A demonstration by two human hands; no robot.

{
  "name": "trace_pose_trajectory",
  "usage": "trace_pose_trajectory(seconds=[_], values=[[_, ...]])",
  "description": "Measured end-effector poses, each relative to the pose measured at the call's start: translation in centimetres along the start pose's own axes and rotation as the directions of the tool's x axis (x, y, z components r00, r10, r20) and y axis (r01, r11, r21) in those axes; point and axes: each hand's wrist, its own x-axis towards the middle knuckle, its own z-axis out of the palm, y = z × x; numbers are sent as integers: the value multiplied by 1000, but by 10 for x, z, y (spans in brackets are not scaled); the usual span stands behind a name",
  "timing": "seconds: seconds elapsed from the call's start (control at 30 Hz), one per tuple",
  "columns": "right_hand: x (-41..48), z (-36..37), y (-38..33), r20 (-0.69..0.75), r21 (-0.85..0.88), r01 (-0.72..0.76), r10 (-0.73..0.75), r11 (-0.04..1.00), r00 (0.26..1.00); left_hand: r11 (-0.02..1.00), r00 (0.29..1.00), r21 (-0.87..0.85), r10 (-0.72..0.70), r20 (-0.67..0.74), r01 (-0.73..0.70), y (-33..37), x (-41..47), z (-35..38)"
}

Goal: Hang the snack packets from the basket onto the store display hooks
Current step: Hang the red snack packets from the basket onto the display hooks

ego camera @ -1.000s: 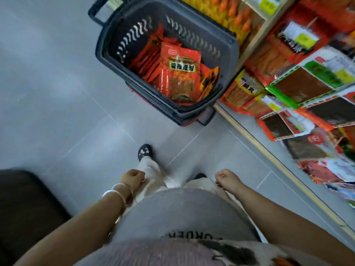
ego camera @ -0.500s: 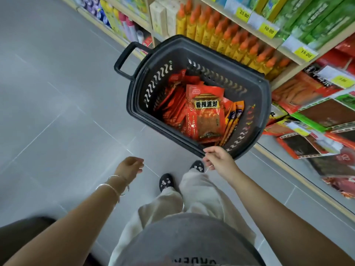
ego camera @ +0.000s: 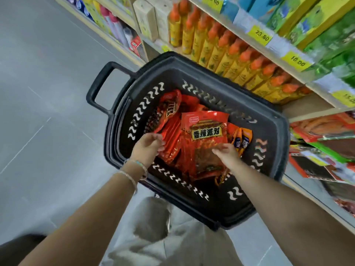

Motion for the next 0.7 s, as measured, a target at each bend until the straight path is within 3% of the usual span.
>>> trace_pose_trajectory(seconds=[0.3, 0.4, 0.53, 0.7], values=[[41, 30, 0, 24, -149, -167, 173, 975, 985, 988, 993, 111, -115, 28, 112, -29, 45, -3], [33, 42, 0, -98, -159, -184, 170, 970, 981, 985, 992, 130, -118, 36, 112, -34, 51, -5], [11, 40, 5, -287, 93, -29, 55, 995, 957, 982, 992, 161, -112, 60, 102, -32, 53, -6], [-25, 11, 4, -181, 193, 61, -26, 979, 983, 979, 988, 185, -108, 113, 86, -20, 52, -6]])
